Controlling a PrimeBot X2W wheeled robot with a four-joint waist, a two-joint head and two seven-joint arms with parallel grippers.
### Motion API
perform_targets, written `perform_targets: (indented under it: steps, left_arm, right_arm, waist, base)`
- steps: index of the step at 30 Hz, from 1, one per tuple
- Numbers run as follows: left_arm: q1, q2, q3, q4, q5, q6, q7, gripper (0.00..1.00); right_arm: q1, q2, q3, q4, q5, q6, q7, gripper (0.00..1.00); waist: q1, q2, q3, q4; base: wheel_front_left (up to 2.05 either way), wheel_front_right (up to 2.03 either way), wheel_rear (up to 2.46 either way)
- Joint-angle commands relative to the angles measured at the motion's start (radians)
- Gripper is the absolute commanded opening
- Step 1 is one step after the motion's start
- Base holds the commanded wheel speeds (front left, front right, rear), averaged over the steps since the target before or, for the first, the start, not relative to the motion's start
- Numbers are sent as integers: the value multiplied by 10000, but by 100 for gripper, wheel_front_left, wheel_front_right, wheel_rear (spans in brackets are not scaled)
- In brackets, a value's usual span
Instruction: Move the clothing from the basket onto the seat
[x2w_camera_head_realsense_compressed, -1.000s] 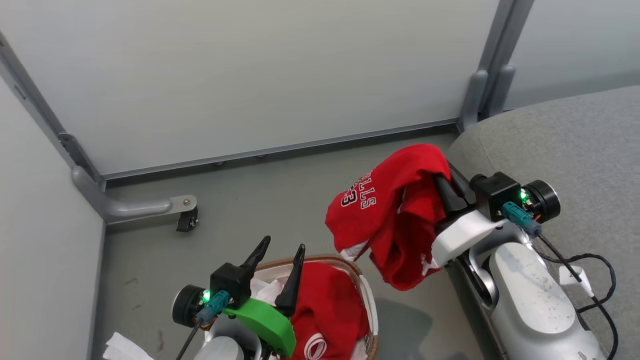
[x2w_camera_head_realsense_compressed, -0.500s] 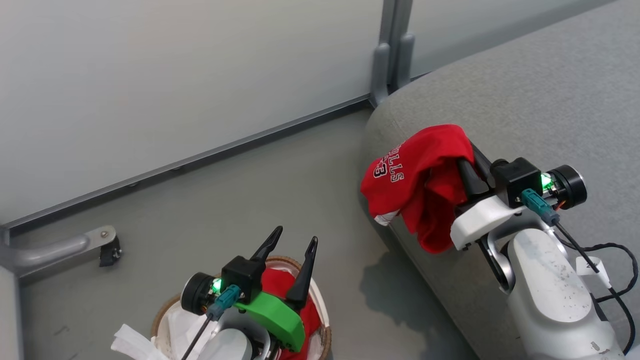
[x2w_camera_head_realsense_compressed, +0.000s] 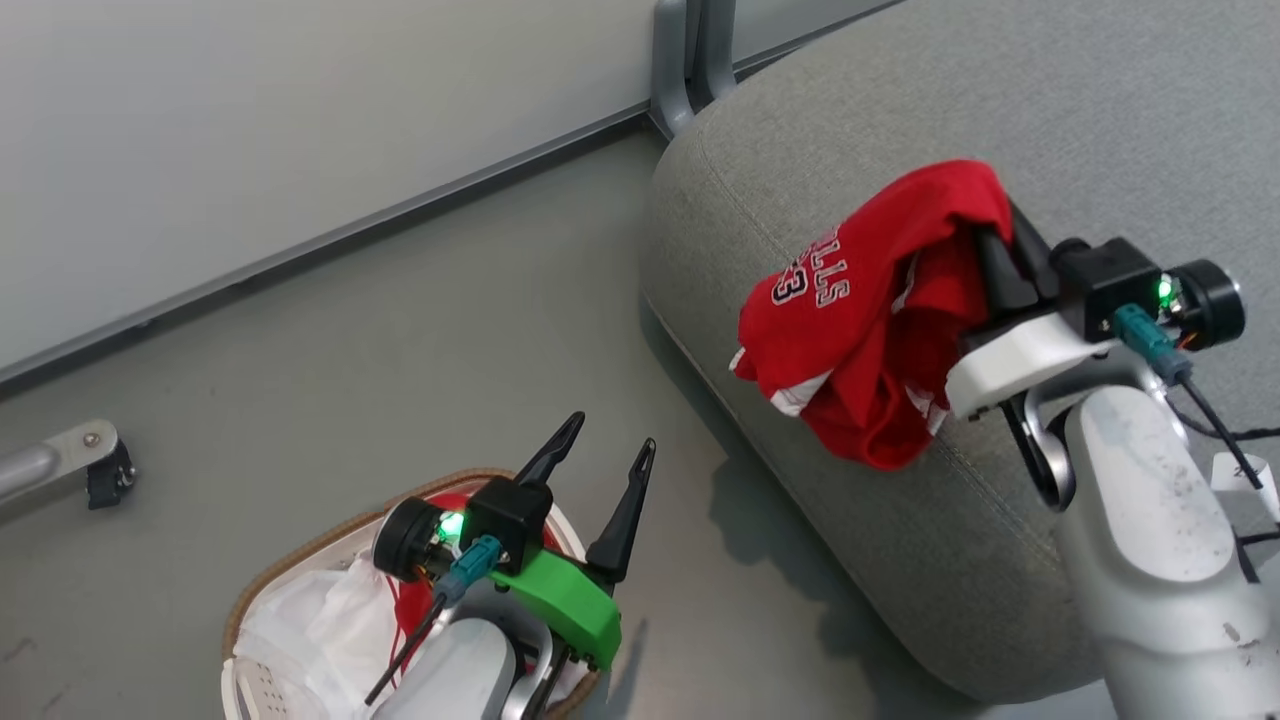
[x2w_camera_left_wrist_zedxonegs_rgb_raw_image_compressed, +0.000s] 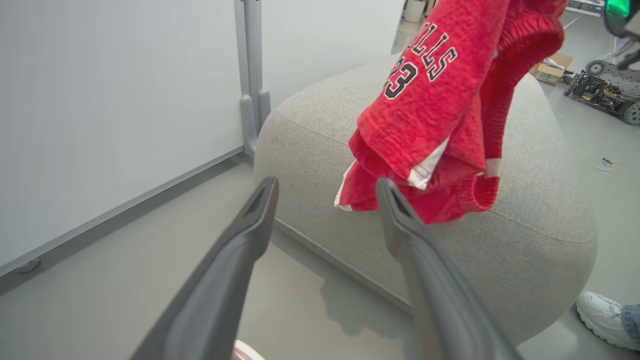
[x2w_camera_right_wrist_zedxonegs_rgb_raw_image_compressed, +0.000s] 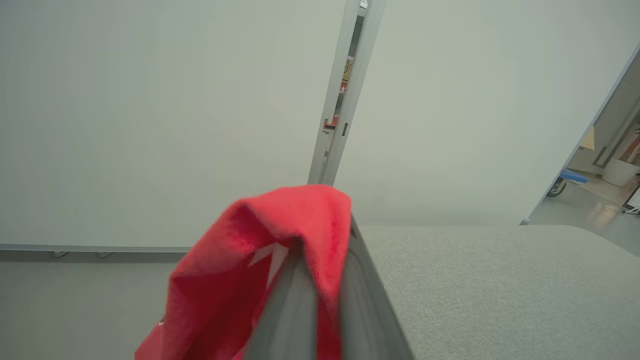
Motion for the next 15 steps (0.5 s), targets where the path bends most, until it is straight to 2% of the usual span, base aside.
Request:
perform_targets:
  steps: [1,7,15]
  left_arm:
    - [-254,57,36,33,150,-42,-9,100]
    - [-835,291,65,-51,416,-46,-9,100]
    - [-1918,652,-149,-166,854,-44,-9,100]
  right_arm:
    - [-401,-133,-116,16,-42,-14,-21,0]
    - [-2311,-810,-446,297,-176,-14,-21,0]
    - [-5466,-2352,-1134,1011,-334,-14,-21,0]
  waist:
    - [0,-1,585,221]
    - [0,-1,1811,693]
    - [0,-1,3825,1343]
  base:
    - [0,0,0]
    - [0,0,0]
    - [0,0,0]
